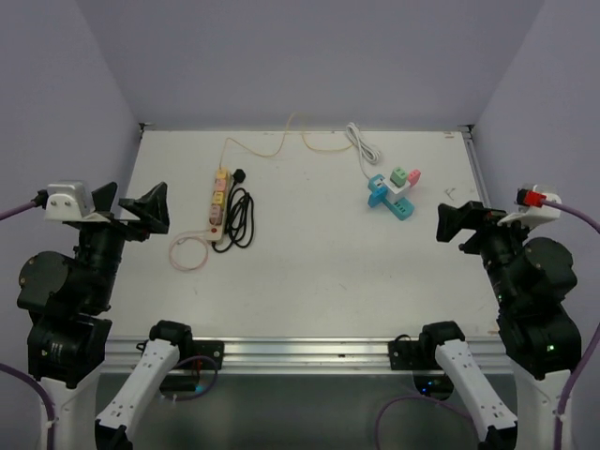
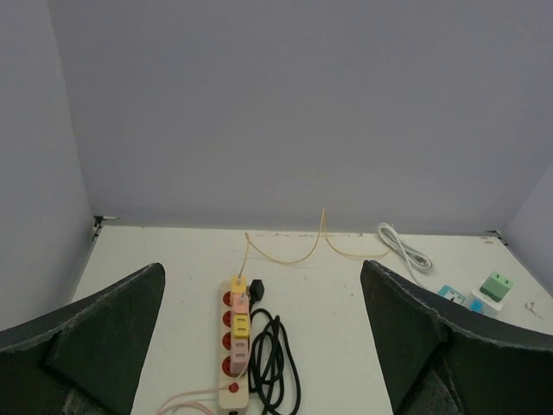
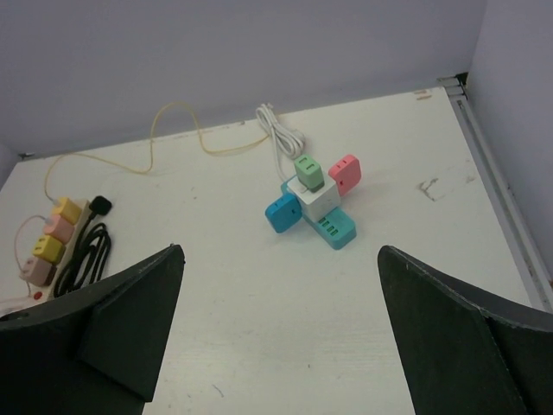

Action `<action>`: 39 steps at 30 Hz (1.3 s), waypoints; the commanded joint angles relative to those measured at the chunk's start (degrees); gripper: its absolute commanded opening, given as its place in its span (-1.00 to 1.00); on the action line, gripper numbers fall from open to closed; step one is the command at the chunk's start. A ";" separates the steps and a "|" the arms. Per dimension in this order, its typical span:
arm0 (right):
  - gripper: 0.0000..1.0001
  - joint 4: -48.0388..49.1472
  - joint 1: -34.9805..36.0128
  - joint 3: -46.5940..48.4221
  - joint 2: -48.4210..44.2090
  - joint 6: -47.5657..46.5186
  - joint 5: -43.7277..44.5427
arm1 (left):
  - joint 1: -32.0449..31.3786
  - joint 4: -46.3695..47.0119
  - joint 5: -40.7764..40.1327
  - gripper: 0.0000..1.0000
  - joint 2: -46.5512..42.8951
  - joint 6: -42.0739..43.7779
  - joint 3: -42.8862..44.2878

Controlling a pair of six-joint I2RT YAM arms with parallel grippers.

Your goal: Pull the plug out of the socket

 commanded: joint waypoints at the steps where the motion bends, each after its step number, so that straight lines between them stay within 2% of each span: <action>1: 0.98 -3.42 0.23 -1.43 3.92 1.38 0.72 | -0.16 -0.18 1.84 0.99 2.63 -1.39 -1.62; 9: 0.98 -0.71 0.23 -11.54 9.55 4.54 -3.50 | -0.16 1.83 5.97 0.99 4.92 -1.74 -8.38; 16: 0.98 6.67 0.23 -17.52 18.07 4.73 -1.22 | -0.16 8.60 8.35 0.99 3.60 -0.95 -22.17; 19: 0.98 11.24 0.23 -19.36 23.86 4.11 -0.61 | -0.16 11.40 8.52 0.99 2.90 -0.42 -27.45; 24: 0.98 26.70 -0.73 -24.28 32.55 0.60 0.09 | -0.16 15.54 8.88 0.99 1.58 -0.51 -34.04; 27: 0.98 34.08 -3.71 -25.52 37.65 0.33 -1.13 | -0.69 16.77 7.56 0.99 0.26 -0.25 -36.94; 32: 0.97 46.72 -7.58 -26.58 46.28 1.12 -5.78 | -1.48 17.13 4.57 0.99 -0.97 0.02 -37.39; 36: 0.98 50.71 -8.56 -25.09 52.87 0.07 -7.81 | -1.65 17.22 3.43 0.99 -1.15 0.02 -37.74; 39: 0.98 51.41 -10.31 -23.15 57.27 -1.07 -13.16 | -1.74 17.39 3.25 0.99 -1.24 0.02 -37.66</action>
